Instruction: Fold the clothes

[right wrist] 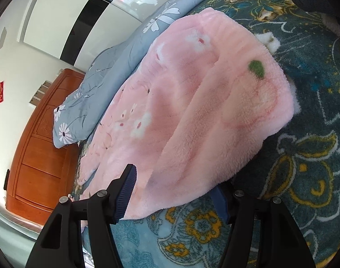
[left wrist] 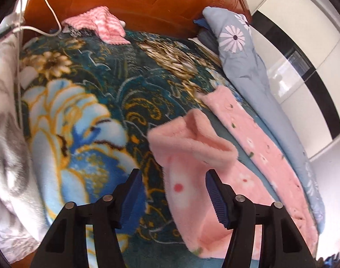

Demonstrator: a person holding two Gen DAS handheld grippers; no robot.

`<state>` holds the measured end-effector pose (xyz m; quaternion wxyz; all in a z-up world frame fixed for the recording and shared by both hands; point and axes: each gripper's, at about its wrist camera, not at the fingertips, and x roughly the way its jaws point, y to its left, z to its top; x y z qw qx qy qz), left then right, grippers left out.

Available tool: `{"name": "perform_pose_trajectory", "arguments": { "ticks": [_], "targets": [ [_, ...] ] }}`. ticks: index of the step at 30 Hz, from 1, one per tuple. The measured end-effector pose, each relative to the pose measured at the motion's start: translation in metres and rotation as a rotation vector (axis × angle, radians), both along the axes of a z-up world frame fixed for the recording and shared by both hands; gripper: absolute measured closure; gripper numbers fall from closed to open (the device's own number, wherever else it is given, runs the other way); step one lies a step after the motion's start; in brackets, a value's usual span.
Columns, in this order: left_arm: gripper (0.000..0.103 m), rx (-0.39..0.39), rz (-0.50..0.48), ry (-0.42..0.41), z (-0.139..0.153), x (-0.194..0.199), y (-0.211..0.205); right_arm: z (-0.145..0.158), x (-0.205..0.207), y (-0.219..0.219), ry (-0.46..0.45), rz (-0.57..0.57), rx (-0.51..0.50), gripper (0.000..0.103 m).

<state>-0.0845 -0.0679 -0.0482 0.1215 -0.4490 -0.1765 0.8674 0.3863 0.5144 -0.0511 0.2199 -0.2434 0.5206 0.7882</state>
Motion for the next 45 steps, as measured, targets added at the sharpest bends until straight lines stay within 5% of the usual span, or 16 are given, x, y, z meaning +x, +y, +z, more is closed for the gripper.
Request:
{"name": "perform_pose_trajectory", "arguments": {
  "ticks": [3, 4, 5, 6, 7, 12, 16, 26, 32, 37, 40, 45],
  "targets": [
    [0.038, 0.032, -0.015, -0.011, -0.004, -0.002, 0.007, 0.0, -0.001, -0.001, 0.004, -0.024, -0.02, 0.041],
    [0.046, 0.042, -0.02, -0.015, -0.006, -0.003, 0.01, 0.0, 0.0, -0.001, 0.01, -0.035, -0.03, 0.058],
    [0.072, 0.053, -0.025, -0.018, -0.007, -0.004, 0.012, 0.001, 0.0, 0.001, 0.015, -0.044, -0.044, 0.07],
    [0.088, 0.067, -0.018, -0.028, -0.007, -0.008, 0.011, 0.002, 0.0, 0.003, 0.02, -0.052, -0.058, 0.088],
    [0.098, 0.083, -0.006, -0.039, -0.005, -0.013, 0.008, 0.004, 0.0, 0.008, 0.018, -0.053, -0.075, 0.094],
    [0.098, 0.166, -0.02, 0.11, 0.055, -0.016, -0.016, 0.067, 0.018, 0.017, 0.043, -0.084, 0.092, 0.096],
    [0.098, 0.186, -0.048, 0.165, 0.07, -0.003, -0.034, 0.113, 0.037, 0.021, 0.059, -0.111, 0.226, 0.096],
    [0.098, 0.203, 0.025, -0.064, -0.011, 0.001, -0.048, 0.04, 0.091, 0.026, -0.037, -0.186, 0.057, 0.096],
    [0.098, 0.195, -0.098, 0.126, 0.093, -0.027, 0.003, 0.066, 0.082, 0.032, -0.004, -0.171, 0.109, 0.096],
    [0.098, 0.308, -0.177, 0.295, 0.177, -0.028, 0.007, 0.091, 0.075, 0.034, 0.02, -0.152, 0.165, 0.096],
    [0.098, 0.288, -0.138, 0.205, 0.134, -0.023, -0.01, 0.095, 0.075, 0.035, 0.026, -0.147, 0.176, 0.096],
    [0.098, 0.239, -0.062, 0.025, 0.048, -0.014, -0.039, 0.04, 0.089, 0.031, -0.006, -0.151, 0.042, 0.096]
  ]
}}
